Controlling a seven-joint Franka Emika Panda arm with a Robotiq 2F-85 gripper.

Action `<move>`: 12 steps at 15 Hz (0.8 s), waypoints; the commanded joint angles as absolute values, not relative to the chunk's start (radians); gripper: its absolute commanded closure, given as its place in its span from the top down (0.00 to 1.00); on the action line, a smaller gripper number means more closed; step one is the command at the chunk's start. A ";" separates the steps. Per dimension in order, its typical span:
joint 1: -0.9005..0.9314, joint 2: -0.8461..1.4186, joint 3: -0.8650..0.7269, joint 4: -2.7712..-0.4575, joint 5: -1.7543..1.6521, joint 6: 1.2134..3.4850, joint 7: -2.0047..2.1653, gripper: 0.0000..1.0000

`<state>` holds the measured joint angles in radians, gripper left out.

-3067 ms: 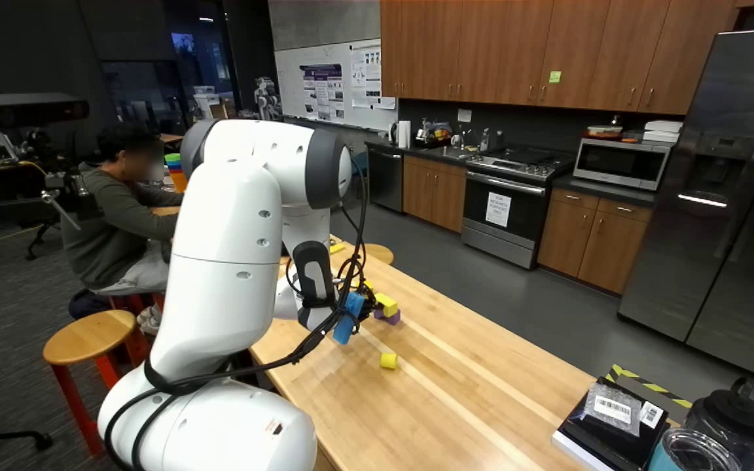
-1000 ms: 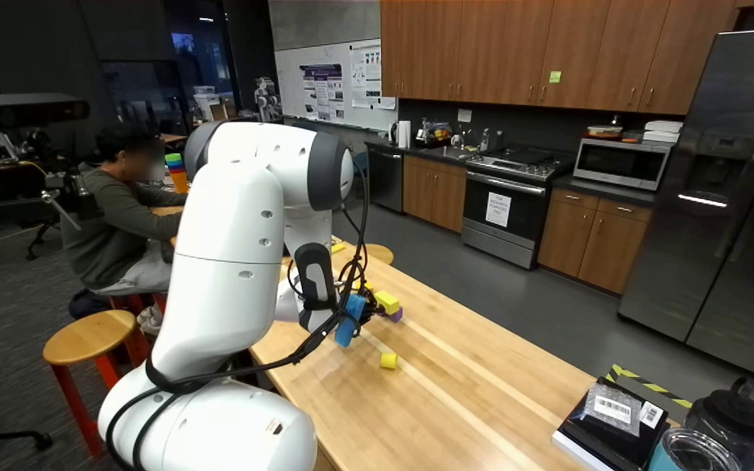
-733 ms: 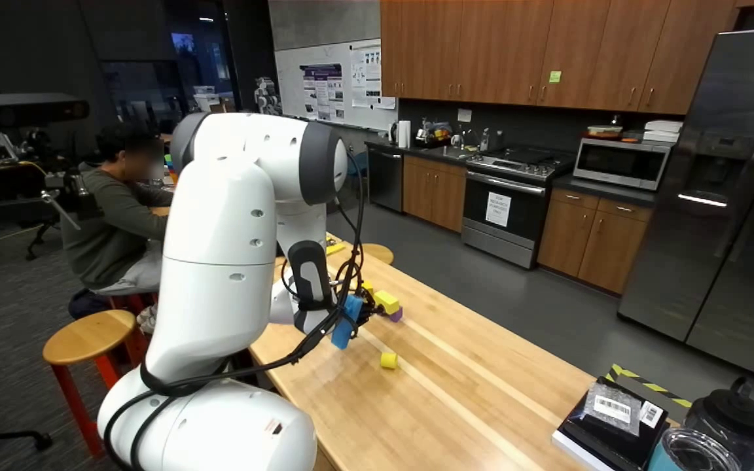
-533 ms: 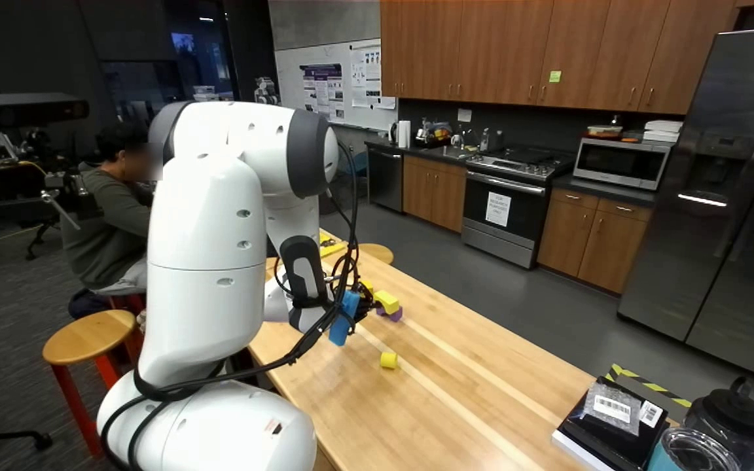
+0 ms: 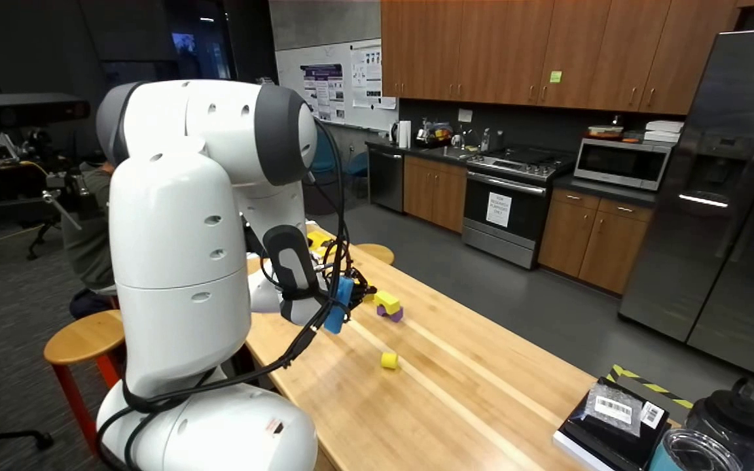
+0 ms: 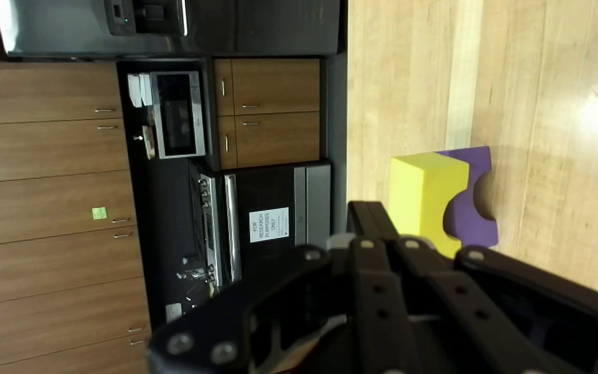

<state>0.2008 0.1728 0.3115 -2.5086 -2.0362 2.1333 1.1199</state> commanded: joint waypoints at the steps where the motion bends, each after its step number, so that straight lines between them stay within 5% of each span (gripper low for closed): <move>1: 0.210 0.167 0.304 -2.508 -2.032 2.139 1.113 0.01; 3: 0.210 0.164 0.304 -2.510 -2.032 2.140 1.111 0.01; 4: 0.203 0.161 0.298 -2.507 -2.018 2.158 1.080 0.26; 5: 0.192 0.158 0.291 -2.496 -2.023 2.204 1.048 0.27; 6: 0.187 0.155 0.286 -2.488 -2.024 2.229 1.027 0.05; 9: 0.175 0.148 0.270 -2.444 -1.992 2.313 0.911 0.00; 11: 0.171 0.153 0.259 -2.405 -1.932 2.354 0.800 0.29; 12: 0.169 0.155 0.254 -2.390 -1.898 2.372 0.746 0.33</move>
